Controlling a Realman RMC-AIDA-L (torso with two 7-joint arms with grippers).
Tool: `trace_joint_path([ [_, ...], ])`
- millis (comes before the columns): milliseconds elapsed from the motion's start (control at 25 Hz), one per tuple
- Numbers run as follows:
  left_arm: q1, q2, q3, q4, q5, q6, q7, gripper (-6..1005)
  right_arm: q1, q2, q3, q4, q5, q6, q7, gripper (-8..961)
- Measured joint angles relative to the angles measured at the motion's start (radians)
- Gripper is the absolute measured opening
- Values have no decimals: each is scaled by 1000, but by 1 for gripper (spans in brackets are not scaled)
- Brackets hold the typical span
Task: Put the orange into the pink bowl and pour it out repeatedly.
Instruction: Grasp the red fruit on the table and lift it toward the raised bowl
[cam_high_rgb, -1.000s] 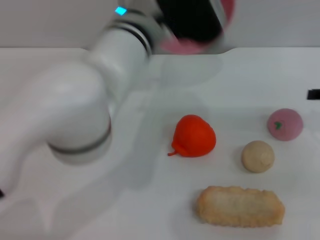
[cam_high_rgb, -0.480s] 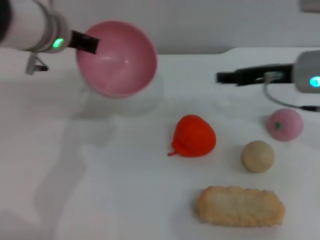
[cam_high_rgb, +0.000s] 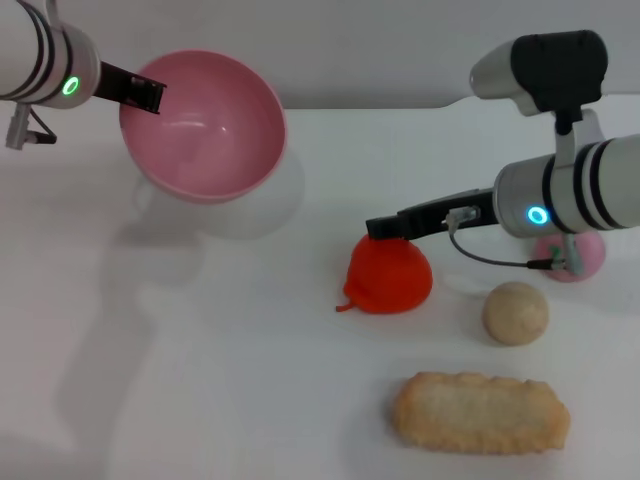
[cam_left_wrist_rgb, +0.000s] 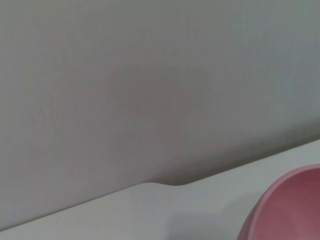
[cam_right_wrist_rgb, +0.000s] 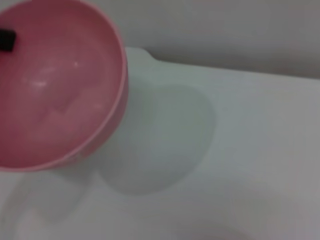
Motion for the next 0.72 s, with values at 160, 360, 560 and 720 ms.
trace_joint_path([
  [160,-21,0,0,-22,-2,1,27,66,14,1,-11,35,14,-8,2,615],
  [360,-26,0,3,-23,-3,3,37,68,68,2,-30,143,53,-33,-6,585],
  [560,-29,0,5,-25,-4,8,46,69,131,2,-64,255,64,-61,-7,555],
  [720,-25,-1,6,-24,-5,7,53,70,121,0,-101,227,48,-64,-12,531],
])
